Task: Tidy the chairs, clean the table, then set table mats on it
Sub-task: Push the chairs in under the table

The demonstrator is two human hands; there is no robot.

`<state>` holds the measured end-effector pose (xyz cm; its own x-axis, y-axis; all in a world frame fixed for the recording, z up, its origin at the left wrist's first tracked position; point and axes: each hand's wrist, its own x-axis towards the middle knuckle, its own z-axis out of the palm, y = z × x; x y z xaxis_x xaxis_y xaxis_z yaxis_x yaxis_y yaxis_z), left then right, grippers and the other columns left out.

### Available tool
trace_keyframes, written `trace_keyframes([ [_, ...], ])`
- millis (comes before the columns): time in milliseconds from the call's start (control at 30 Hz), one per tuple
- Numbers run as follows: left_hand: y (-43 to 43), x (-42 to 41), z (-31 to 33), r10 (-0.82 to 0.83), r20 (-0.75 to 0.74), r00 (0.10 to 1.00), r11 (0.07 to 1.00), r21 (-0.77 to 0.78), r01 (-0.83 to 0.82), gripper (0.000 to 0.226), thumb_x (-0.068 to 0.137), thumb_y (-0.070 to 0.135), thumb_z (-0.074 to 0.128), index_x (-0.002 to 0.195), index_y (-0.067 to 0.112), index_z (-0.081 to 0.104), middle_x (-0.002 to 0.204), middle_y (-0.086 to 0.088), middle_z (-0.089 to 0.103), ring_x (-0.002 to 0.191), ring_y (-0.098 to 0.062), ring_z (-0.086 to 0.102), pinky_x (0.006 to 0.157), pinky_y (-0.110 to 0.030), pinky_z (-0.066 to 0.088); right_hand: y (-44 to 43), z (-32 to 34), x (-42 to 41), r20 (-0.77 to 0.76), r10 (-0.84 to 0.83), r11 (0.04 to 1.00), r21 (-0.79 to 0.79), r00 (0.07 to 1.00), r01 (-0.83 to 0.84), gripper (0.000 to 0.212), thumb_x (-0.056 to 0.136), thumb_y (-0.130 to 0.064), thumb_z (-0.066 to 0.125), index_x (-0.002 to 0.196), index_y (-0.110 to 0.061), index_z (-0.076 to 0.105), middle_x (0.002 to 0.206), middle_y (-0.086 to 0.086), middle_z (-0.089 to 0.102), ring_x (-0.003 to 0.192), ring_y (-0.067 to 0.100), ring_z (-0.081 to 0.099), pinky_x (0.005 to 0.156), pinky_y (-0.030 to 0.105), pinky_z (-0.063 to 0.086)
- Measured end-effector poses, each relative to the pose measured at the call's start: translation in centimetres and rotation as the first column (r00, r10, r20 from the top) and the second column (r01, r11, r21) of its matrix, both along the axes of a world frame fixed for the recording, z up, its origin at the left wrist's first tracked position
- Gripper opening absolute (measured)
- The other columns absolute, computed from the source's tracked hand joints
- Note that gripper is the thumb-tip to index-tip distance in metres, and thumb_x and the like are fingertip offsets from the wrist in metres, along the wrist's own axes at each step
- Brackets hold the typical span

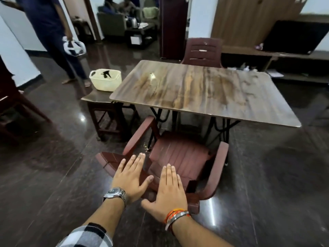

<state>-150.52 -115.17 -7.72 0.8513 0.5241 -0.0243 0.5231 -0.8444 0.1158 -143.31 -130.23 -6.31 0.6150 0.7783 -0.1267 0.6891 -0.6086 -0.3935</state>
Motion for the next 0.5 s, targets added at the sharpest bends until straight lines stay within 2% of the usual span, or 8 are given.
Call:
trace_keyframes([
  [100,-0.8,0.6,0.1,0.008,0.035,0.999,1.0,-0.005,-0.008,0.087,0.083,0.072,0.007,0.153,0.024,-0.007,0.159,0.012,-0.004,0.147,-0.008,-0.005,0.119,-0.039,-0.007,-0.6,0.1,0.9,-0.003,-0.011,1.0,-0.005,1.0,0.011,0.121,0.066,-0.072,0.04,0.155,-0.006,-0.01,0.163,0.012,-0.018,0.15,0.022,-0.018,0.123,0.04,-0.005],
  [267,-5.6,3.8,-0.1,0.056,0.135,0.989,0.997,-0.061,-0.048,0.087,0.084,0.072,0.018,0.153,0.019,0.012,0.159,0.006,0.018,0.147,-0.018,0.014,0.116,-0.045,-0.001,-4.4,0.0,5.0,0.055,0.014,0.999,-0.045,0.998,-0.011,0.126,0.062,-0.071,0.047,0.155,-0.006,-0.007,0.164,0.012,-0.013,0.151,0.023,-0.014,0.122,0.034,-0.007],
  [433,-10.8,8.8,0.3,0.101,0.142,0.985,0.988,-0.131,-0.082,0.084,0.086,0.071,0.012,0.153,0.023,-0.005,0.161,0.007,0.001,0.148,-0.017,-0.001,0.117,-0.047,-0.006,-8.6,0.3,11.2,0.102,0.05,0.991,-0.131,0.994,-0.036,0.124,0.061,-0.068,0.049,0.156,-0.008,-0.002,0.165,0.01,-0.008,0.151,0.019,-0.01,0.123,0.032,-0.004],
  [500,-11.9,10.9,0.5,0.067,0.145,0.987,0.986,-0.158,-0.044,0.083,0.087,0.071,0.011,0.152,0.025,-0.011,0.16,0.009,-0.007,0.148,-0.015,-0.006,0.118,-0.045,-0.006,-9.8,0.4,13.5,0.094,0.056,0.987,-0.158,0.994,-0.041,0.122,0.062,-0.067,0.05,0.156,-0.008,-0.002,0.165,0.008,-0.008,0.151,0.017,-0.011,0.123,0.031,-0.004],
])
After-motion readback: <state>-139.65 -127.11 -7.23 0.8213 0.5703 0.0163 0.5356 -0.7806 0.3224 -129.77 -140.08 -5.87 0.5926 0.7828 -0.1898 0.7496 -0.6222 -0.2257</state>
